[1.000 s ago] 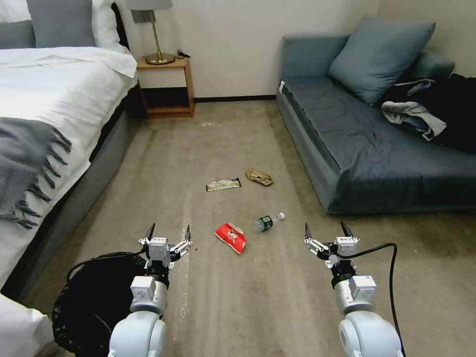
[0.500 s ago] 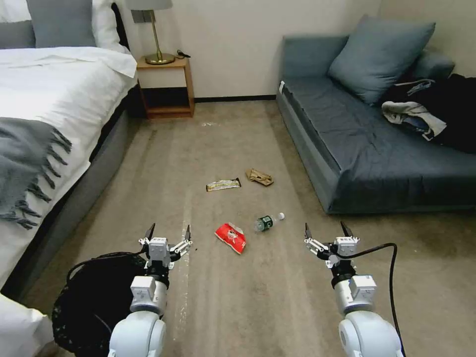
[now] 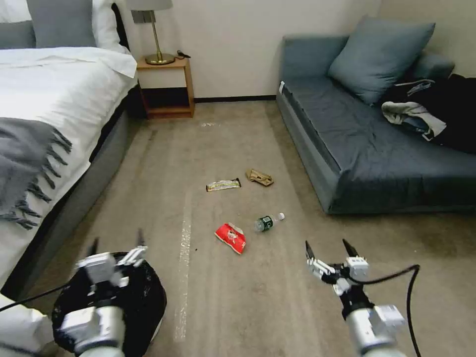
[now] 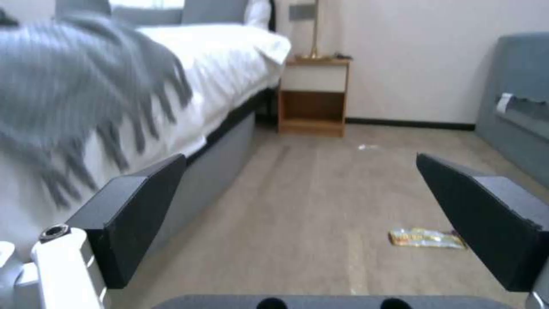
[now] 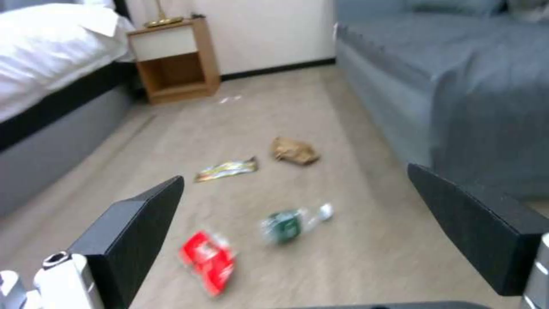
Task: Pick up the trash bin, then pick up the garbage on the floor and place it into the trash bin.
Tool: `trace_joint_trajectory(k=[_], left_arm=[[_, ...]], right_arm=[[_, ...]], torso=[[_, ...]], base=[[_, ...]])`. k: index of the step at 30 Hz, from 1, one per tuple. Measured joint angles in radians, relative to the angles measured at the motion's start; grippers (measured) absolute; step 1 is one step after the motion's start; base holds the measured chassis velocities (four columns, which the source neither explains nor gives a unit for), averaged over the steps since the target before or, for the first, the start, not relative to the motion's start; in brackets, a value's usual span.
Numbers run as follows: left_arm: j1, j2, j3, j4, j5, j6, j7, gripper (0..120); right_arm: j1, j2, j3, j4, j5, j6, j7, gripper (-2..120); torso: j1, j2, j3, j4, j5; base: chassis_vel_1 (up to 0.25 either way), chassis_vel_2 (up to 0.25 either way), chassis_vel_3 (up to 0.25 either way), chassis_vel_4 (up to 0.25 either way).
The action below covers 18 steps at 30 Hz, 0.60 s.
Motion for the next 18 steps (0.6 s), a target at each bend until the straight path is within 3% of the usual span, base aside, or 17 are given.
trace_joint_trajectory(k=[4,12,18], left_arm=[[0.004,0.013,-0.007,0.014,-0.002,0.004,-0.004,99],[0.009,0.052,-0.015,0.067,-0.039,0.011,-0.021,99],[0.042,0.128,-0.068,0.085,-0.125,0.14,-0.09,99]], right_arm=[[-0.084,-0.053,-0.021,0.074,0.065,-0.006,0.031,100],[-0.044,-0.117,0.037,0.025,0.129,0.007,0.068,100],[-0.01,-0.12,0.031,-0.017,0.114,0.03,0.089,100]], torso=[[0.0,0.0,0.0,0.0001,-0.0012],[0.0,0.0,0.0,0.0003,-0.0008],[0.0,0.0,0.0,0.0002,-0.0008]], base=[[0.0,0.0,0.0,0.0],[0.0,0.0,0.0,0.0],[0.0,0.0,0.0,0.0]])
